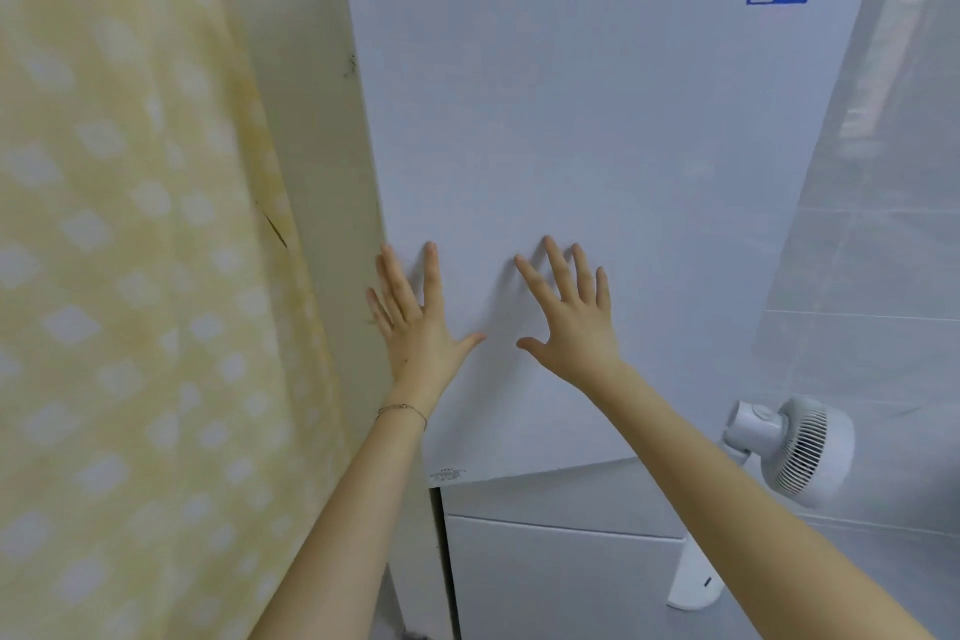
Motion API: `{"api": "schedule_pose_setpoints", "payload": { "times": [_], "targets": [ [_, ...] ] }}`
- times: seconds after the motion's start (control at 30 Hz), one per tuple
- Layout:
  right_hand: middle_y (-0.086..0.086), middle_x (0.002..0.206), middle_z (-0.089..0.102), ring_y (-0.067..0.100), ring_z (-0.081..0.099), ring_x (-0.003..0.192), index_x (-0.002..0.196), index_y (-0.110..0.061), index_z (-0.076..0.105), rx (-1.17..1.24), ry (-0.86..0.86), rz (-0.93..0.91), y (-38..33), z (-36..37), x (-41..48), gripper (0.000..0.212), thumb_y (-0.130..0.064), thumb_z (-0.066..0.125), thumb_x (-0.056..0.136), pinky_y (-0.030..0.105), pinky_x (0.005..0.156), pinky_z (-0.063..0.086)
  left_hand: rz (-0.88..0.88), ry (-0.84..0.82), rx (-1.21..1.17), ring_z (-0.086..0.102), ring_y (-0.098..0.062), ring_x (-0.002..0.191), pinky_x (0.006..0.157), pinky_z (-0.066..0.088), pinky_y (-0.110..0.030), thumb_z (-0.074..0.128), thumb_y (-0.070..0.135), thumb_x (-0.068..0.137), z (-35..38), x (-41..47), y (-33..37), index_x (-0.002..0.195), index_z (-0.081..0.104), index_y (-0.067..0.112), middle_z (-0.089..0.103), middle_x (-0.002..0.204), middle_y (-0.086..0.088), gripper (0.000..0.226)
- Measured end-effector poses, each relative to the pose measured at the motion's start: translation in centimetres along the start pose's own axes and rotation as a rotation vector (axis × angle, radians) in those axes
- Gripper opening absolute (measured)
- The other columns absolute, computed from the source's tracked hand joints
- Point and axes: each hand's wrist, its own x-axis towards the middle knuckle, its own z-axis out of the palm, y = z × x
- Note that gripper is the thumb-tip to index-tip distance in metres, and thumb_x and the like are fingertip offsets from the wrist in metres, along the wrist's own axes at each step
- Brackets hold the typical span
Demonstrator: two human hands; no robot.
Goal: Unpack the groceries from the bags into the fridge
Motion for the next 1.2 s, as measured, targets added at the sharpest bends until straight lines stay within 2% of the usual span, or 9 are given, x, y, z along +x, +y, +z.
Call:
{"api": "schedule_pose_setpoints", "payload": {
  "times": [0.1,0.27,0.4,0.5,0.67,0.8,0.93,1.03,1.2],
  "targets": [
    [0.0,0.161,-0.01,0.033,-0.011,0.147,0.152,-0.037,0.006,-0.036,0.027,-0.025,1.1,1.9,2.1,0.108,-0.041,0.079,0.073,0.055,0.117,-0.002,0.054,-0.006,0.11,-0.016,-0.033,0.148,0.116,-0.006,-0.055,0.08,0.064,0.059,2.1,2.2,-0.1,0.154,-0.009,0.029,-0.015,0.159,-0.019,0.135],
    [0.004,0.161,-0.003,0.036,-0.004,0.147,0.152,-0.033,0.016,-0.079,0.121,-0.033,2.8,4.6,5.1,0.112,-0.037,0.085,0.064,0.059,0.115,0.004,0.09,-0.036,0.139,-0.014,-0.035,0.148,0.118,0.001,-0.056,0.08,0.063,0.059,5.4,5.5,-0.5,0.154,-0.009,0.031,-0.018,0.16,-0.014,0.134],
    [0.006,0.161,0.005,0.035,0.0,0.147,0.152,-0.03,0.023,-0.106,0.206,-0.031,4.3,6.3,6.8,0.11,-0.036,0.086,0.062,0.058,0.115,0.007,0.143,-0.03,0.135,-0.008,-0.036,0.149,0.12,0.007,-0.053,0.083,0.058,0.059,7.5,7.4,-1.0,0.154,-0.004,0.029,-0.009,0.16,-0.018,0.131],
    [0.006,0.16,0.01,0.035,0.006,0.146,0.15,-0.029,0.03,-0.157,0.302,-0.033,4.5,7.7,7.5,0.108,-0.032,0.088,0.059,0.058,0.115,0.006,0.173,0.001,0.122,-0.006,-0.037,0.148,0.12,0.013,-0.052,0.084,0.056,0.06,8.9,8.4,-1.5,0.154,-0.002,0.028,-0.004,0.16,-0.022,0.13],
    [0.007,0.158,0.013,0.036,0.008,0.145,0.148,-0.029,0.032,-0.158,0.404,-0.036,4.6,9.0,8.0,0.109,-0.024,0.089,0.055,0.056,0.115,0.0,0.21,0.055,0.097,-0.005,-0.036,0.148,0.12,0.014,-0.05,0.082,0.057,0.06,9.8,8.8,-2.3,0.154,0.005,0.027,0.001,0.16,-0.022,0.126],
    [0.006,0.158,0.011,0.035,0.006,0.145,0.149,-0.029,0.032,-0.173,0.349,-0.028,4.5,8.6,8.0,0.108,-0.028,0.089,0.057,0.056,0.114,-0.003,0.216,0.033,0.142,-0.002,-0.038,0.148,0.12,0.013,-0.05,0.081,0.058,0.061,9.6,8.8,-2.1,0.154,0.008,0.025,0.003,0.159,-0.024,0.123],
    [0.003,0.16,-0.001,0.032,-0.004,0.146,0.152,-0.031,0.018,-0.169,0.17,0.025,3.6,7.0,7.4,0.111,-0.031,0.086,0.064,0.057,0.115,-0.004,0.185,-0.079,0.174,-0.005,-0.038,0.148,0.119,0.014,-0.052,0.082,0.056,0.062,7.7,8.3,-1.5,0.154,-0.001,0.029,-0.004,0.161,-0.021,0.126],
    [0.001,0.16,-0.017,0.03,-0.019,0.146,0.153,-0.036,0.001,-0.136,-0.046,0.062,3.0,4.8,6.3,0.105,-0.036,0.075,0.079,0.055,0.115,-0.009,0.203,-0.194,0.206,-0.009,-0.033,0.149,0.118,0.009,-0.055,0.079,0.057,0.068,5.0,8.0,-1.6,0.154,-0.001,0.033,-0.01,0.161,-0.013,0.12],
    [-0.003,0.16,-0.018,0.028,-0.021,0.146,0.152,-0.038,-0.007,-0.019,-0.107,0.199,2.8,2.0,1.5,0.098,-0.049,0.063,0.084,0.052,0.117,-0.009,0.238,-0.252,0.144,-0.012,-0.027,0.149,0.118,-0.005,-0.053,0.072,0.057,0.074,1.9,5.9,-1.4,0.155,0.005,0.032,-0.007,0.162,-0.008,0.108]
  ]
}}
